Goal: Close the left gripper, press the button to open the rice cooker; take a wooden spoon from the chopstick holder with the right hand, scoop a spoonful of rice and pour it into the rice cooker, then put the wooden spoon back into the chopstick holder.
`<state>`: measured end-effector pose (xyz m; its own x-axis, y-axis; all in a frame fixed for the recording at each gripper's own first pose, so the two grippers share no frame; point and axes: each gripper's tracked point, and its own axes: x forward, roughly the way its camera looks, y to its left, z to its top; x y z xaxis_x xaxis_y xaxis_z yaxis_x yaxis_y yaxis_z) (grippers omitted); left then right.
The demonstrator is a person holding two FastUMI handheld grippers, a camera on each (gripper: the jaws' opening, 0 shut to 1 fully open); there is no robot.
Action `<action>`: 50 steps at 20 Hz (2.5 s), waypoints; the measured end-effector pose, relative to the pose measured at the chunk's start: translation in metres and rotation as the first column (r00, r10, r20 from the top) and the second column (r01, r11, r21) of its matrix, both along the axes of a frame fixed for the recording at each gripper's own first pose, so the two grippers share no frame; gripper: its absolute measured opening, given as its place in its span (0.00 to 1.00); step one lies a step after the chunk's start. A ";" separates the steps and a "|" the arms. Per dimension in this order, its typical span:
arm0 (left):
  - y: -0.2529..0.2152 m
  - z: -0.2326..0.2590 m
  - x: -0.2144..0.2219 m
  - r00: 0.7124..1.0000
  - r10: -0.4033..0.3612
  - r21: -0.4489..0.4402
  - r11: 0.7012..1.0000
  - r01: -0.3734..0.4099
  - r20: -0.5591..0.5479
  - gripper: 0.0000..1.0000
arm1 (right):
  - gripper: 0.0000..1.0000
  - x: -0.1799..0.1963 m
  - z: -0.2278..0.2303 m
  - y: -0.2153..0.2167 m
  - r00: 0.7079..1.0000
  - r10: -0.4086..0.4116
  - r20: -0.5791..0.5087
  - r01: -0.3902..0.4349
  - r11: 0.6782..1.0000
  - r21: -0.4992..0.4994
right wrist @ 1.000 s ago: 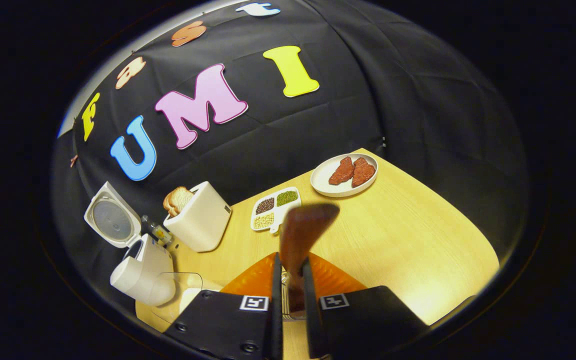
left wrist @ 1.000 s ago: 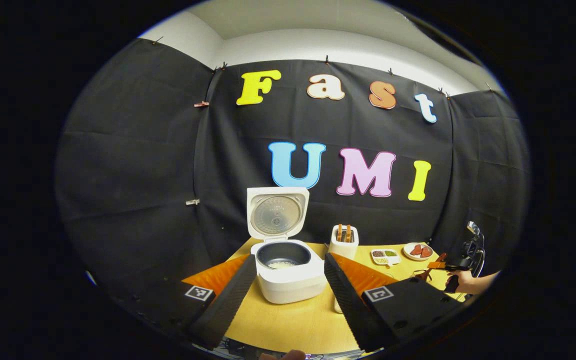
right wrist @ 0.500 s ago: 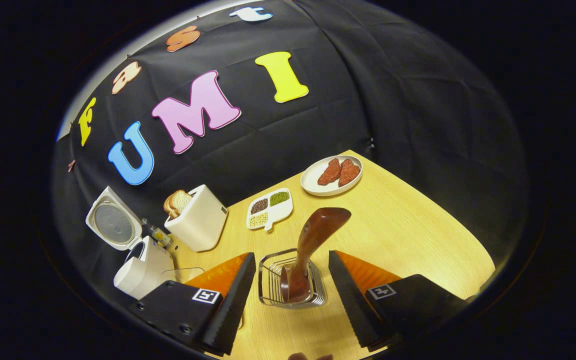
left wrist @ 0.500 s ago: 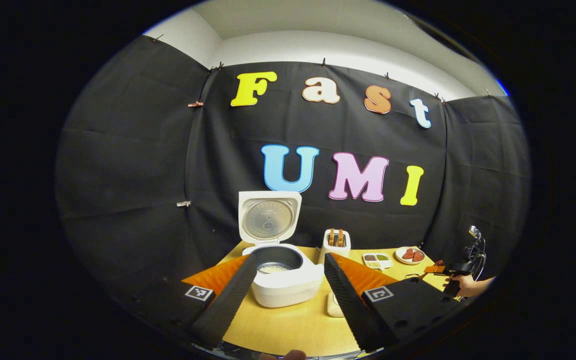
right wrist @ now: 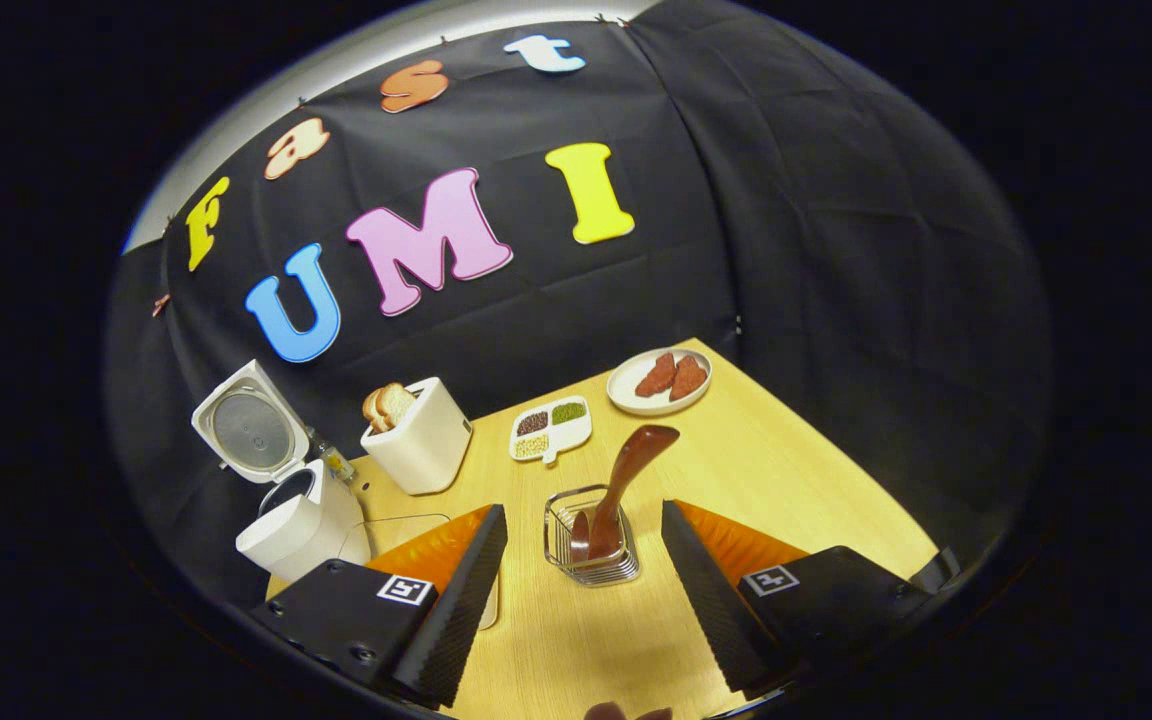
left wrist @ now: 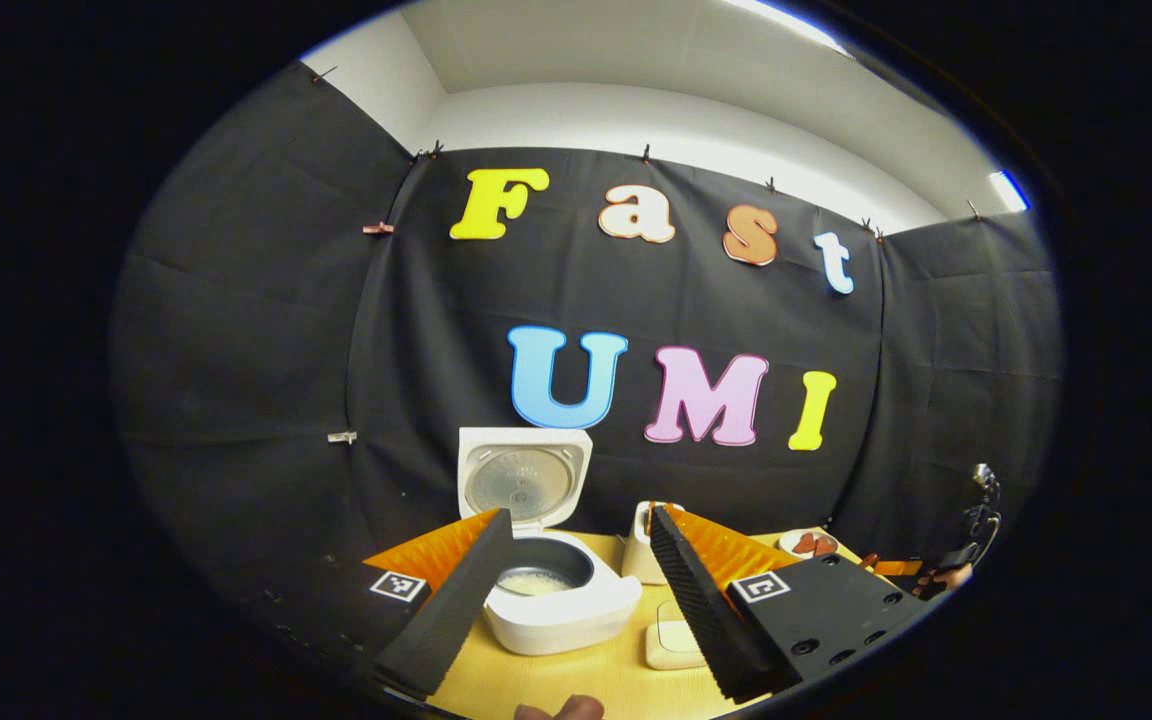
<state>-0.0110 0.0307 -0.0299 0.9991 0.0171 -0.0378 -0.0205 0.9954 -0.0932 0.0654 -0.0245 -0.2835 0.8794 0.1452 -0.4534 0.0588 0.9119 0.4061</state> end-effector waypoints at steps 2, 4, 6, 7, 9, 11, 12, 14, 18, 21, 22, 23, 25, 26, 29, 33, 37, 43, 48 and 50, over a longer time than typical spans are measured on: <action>0.006 0.010 0.019 1.000 -0.004 0.012 1.000 0.003 0.031 0.95 | 0.97 -0.009 0.034 0.005 0.999 0.015 0.050 -0.013 0.998 -0.058; 0.015 0.024 0.039 0.998 -0.006 0.016 1.000 0.005 0.064 0.95 | 0.99 -0.016 0.064 0.009 0.995 0.017 0.098 -0.006 0.994 -0.106; 0.026 0.037 0.062 0.995 0.000 0.015 1.000 -0.002 0.100 0.95 | 0.98 -0.023 0.094 0.013 0.989 0.009 0.148 0.013 0.989 -0.149; 0.033 0.042 0.075 0.994 0.012 0.010 1.000 -0.013 0.111 0.95 | 0.98 -0.026 0.106 0.014 0.986 0.004 0.170 0.026 0.985 -0.172; 0.041 0.050 0.100 0.992 0.016 -0.023 1.000 -0.013 0.125 0.95 | 0.98 -0.035 0.125 0.018 0.980 0.003 0.200 0.037 0.979 -0.200; 0.049 0.063 0.126 0.987 0.022 -0.057 0.998 -0.013 0.160 0.95 | 0.98 -0.046 0.136 0.022 0.978 -0.001 0.208 0.045 0.978 -0.206; 0.056 0.068 0.140 0.983 0.035 -0.056 0.998 -0.025 0.182 0.95 | 0.98 -0.051 0.141 0.023 0.977 -0.006 0.212 0.050 0.977 -0.206; 0.068 0.078 0.169 0.972 0.063 -0.021 0.998 -0.060 0.228 0.95 | 0.98 -0.061 0.145 0.021 0.976 -0.025 0.218 0.073 0.974 -0.214; 0.070 0.077 0.235 0.965 0.061 0.058 0.995 -0.078 0.256 0.95 | 0.98 -0.076 0.138 0.009 0.980 -0.066 0.186 0.112 0.962 -0.249; 0.070 0.058 0.283 0.968 0.073 0.055 0.995 -0.089 0.238 0.95 | 0.98 -0.082 0.137 -0.007 0.977 -0.129 0.170 0.169 0.954 -0.248; 0.072 0.049 0.298 0.971 0.086 0.049 0.994 -0.100 0.222 0.95 | 0.98 -0.085 0.136 -0.012 0.974 -0.150 0.168 0.190 0.949 -0.253; 0.074 0.041 0.312 0.973 0.097 0.043 0.993 -0.108 0.208 0.95 | 0.98 -0.087 0.135 -0.016 0.972 -0.165 0.165 0.204 0.945 -0.256; 0.080 0.020 0.340 0.978 0.129 0.019 0.991 -0.133 0.163 0.95 | 0.98 -0.092 0.133 -0.024 0.969 -0.190 0.158 0.227 0.936 -0.268; 0.084 0.011 0.351 0.978 0.148 0.011 0.988 -0.152 0.146 0.95 | 0.98 -0.094 0.131 -0.027 0.969 -0.198 0.151 0.233 0.933 -0.275; 0.099 -0.013 0.385 0.974 0.198 0.009 0.980 -0.200 0.111 0.95 | 0.98 -0.103 0.128 -0.035 0.963 -0.233 0.136 0.263 0.922 -0.282; 0.115 -0.038 0.418 0.969 0.240 0.041 0.969 -0.243 0.054 0.95 | 0.99 -0.116 0.118 -0.037 0.959 -0.261 0.107 0.281 0.915 -0.290; 0.124 -0.078 0.427 0.958 0.281 0.082 0.958 -0.275 -0.060 0.95 | 0.98 -0.118 0.114 -0.039 0.962 -0.257 0.090 0.272 0.917 -0.293; 0.105 -0.083 0.394 0.956 0.286 0.146 0.950 -0.275 -0.060 0.98 | 0.98 -0.106 0.114 -0.034 0.971 -0.223 0.088 0.239 0.936 -0.259; 0.072 -0.107 0.335 0.954 0.276 0.133 0.956 -0.261 -0.116 0.97 | 0.98 -0.102 0.120 -0.038 0.978 -0.186 0.095 0.204 0.948 -0.246; 0.058 -0.126 0.310 0.949 0.271 0.120 0.960 -0.254 -0.161 0.97 | 0.99 -0.103 0.123 -0.041 0.980 -0.172 0.101 0.193 0.949 -0.250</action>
<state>0.2990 0.0883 -0.1559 0.9367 0.2900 -0.1963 -0.2896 0.9566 0.0312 -0.0375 -0.0658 -0.1609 0.9138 -0.1335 -0.3836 0.2116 0.9626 0.1690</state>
